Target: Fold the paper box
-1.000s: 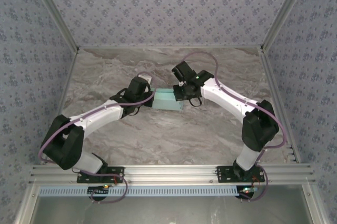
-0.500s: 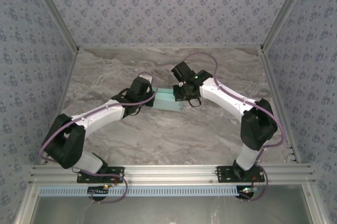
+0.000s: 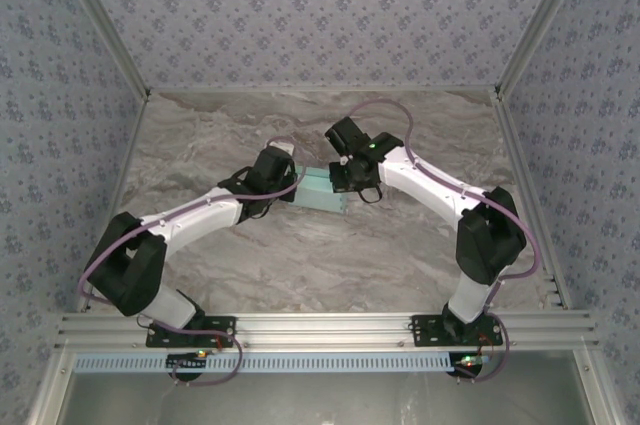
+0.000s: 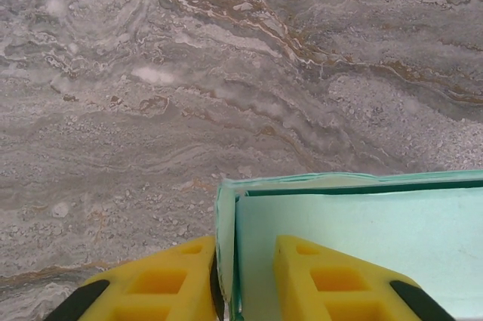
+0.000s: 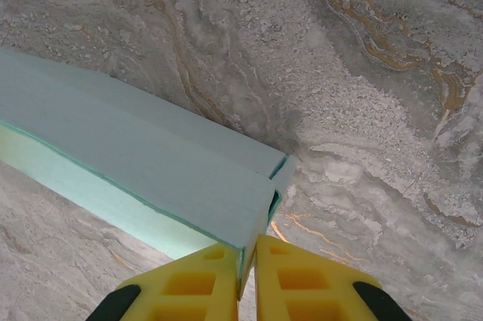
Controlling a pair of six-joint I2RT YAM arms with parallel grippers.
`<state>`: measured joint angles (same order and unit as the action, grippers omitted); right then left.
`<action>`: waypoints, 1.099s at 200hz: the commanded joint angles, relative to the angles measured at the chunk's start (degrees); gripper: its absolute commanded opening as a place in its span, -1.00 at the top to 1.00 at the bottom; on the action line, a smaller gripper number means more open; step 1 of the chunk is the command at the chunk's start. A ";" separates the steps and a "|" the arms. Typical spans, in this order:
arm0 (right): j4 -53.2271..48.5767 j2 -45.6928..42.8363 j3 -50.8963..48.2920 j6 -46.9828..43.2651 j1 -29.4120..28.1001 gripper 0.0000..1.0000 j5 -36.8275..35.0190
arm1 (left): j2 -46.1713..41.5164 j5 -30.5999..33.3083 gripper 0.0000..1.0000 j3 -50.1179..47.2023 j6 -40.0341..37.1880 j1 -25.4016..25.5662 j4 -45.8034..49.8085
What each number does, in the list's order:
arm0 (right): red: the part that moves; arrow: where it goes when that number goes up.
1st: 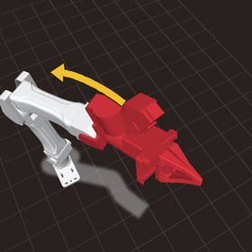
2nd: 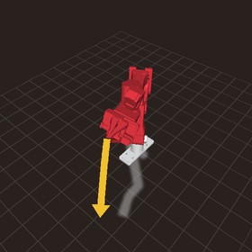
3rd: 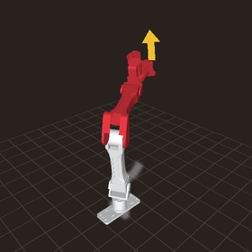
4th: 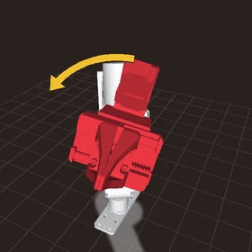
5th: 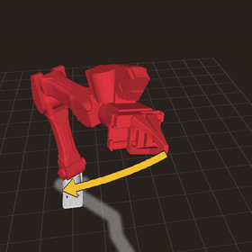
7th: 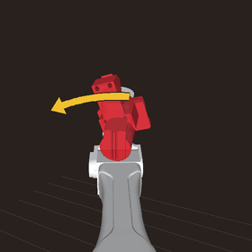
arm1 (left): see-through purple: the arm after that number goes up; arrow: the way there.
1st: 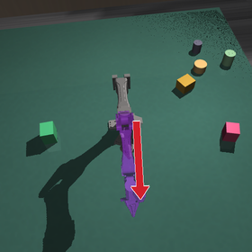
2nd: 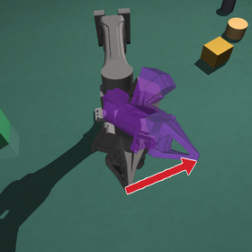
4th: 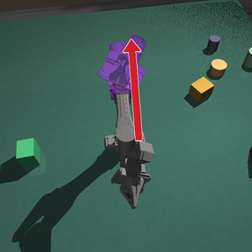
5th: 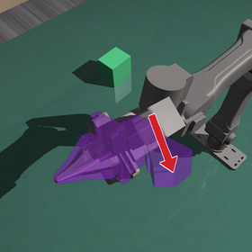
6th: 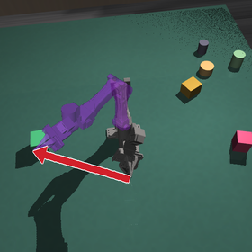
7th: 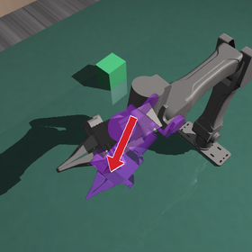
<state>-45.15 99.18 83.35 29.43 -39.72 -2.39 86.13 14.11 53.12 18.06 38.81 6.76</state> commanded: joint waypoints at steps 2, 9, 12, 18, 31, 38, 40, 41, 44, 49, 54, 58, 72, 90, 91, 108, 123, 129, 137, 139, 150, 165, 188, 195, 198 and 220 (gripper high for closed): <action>2.14 0.05 1.99 1.54 -0.37 0.72 2.24 | 1.99 -1.28 0.49 0.92 -0.62 1.34 2.90; 2.25 0.01 1.99 1.67 -0.41 0.72 2.39 | 2.00 -1.25 0.49 0.88 -0.59 1.39 2.75; 2.41 0.09 1.99 1.68 -0.40 0.72 2.50 | 2.01 -1.27 0.49 0.88 -0.47 1.43 2.73; 2.56 0.14 1.99 1.96 -0.37 0.72 2.57 | 2.05 -1.28 0.49 0.90 -0.38 1.45 2.73; 2.87 0.41 1.82 2.33 -0.51 0.72 2.74 | 2.16 -1.31 0.49 0.93 -0.22 1.55 2.64; 2.96 0.49 1.81 2.56 -0.53 0.72 2.87 | 2.12 -1.33 0.49 0.93 -0.22 1.56 2.64; 3.07 0.49 1.75 2.60 -0.46 0.72 2.87 | 2.12 -1.25 0.49 0.93 -0.22 1.65 2.64; 3.10 0.54 1.74 2.63 -0.45 0.72 2.89 | 2.11 -1.26 0.49 0.93 -0.22 1.64 2.60; 3.20 0.61 1.68 2.72 -0.50 0.72 2.98 | 2.04 -1.27 0.49 0.93 -0.15 1.62 2.59; 3.22 0.61 1.65 2.86 -0.51 0.72 3.22 | 2.05 -1.28 0.49 0.86 -0.07 1.66 2.72; 3.38 0.62 1.64 2.91 -0.50 0.72 3.40 | 2.04 -1.27 0.49 0.84 -0.05 1.70 2.65; 3.42 0.73 1.64 2.91 -0.51 0.72 3.58 | 2.07 -1.20 0.49 0.78 -0.05 1.71 2.64; 3.44 0.61 1.64 3.02 -0.44 0.72 3.62 | 1.96 -1.14 0.49 0.64 0.16 1.80 2.73; 3.24 0.46 1.72 2.99 -0.28 0.72 3.76 | 1.99 -1.24 0.49 0.51 0.35 1.81 2.68; 3.19 0.48 1.72 3.00 -0.32 0.72 3.74 | 1.96 -1.26 0.49 0.50 0.37 1.85 2.71; 2.84 0.07 1.81 2.87 -0.26 0.72 2.93 | 1.97 -1.23 0.49 0.49 0.44 1.83 2.87; 2.86 -0.12 1.74 2.76 -0.21 0.72 3.03 | 1.85 -1.09 0.49 0.24 0.57 1.95 2.75; 2.91 -0.12 1.74 2.81 -0.26 0.72 3.39 | 1.86 -1.10 0.49 0.23 0.57 1.95 2.73; 2.99 -0.04 1.79 2.91 -0.27 0.72 3.66 | 1.89 -0.97 0.49 0.23 0.70 1.94 2.79; 2.97 -0.02 1.68 2.96 -0.24 0.72 3.70 | 1.93 -0.98 0.49 0.23 0.67 1.90 2.81; 3.15 0.08 1.55 3.00 -0.16 0.72 4.34 | 1.98 -0.87 0.49 0.23 0.77 1.94 2.68; 3.45 0.10 1.40 3.20 -0.13 0.72 4.54 | 2.01 -0.75 0.49 0.23 1.04 1.93 2.65; 3.75 0.14 1.12 3.77 -0.15 0.72 4.70 | 2.03 -0.75 0.49 0.27 1.31 2.02 2.57; 4.07 0.14 0.87 3.88 -0.19 0.73 4.62 | 2.05 -0.79 0.49 0.23 1.49 2.04 2.49; 4.24 0.14 0.77 3.91 -0.26 0.72 4.57 | 2.03 -0.81 0.49 0.23 1.57 1.99 2.47; 4.89 0.32 -0.39 4.60 -0.35 0.72 3.59 | 1.98 -1.01 0.49 0.31 1.98 2.02 2.20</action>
<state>-44.27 99.18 83.37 32.34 -39.35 -1.26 86.43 15.92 53.43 18.83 39.44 7.11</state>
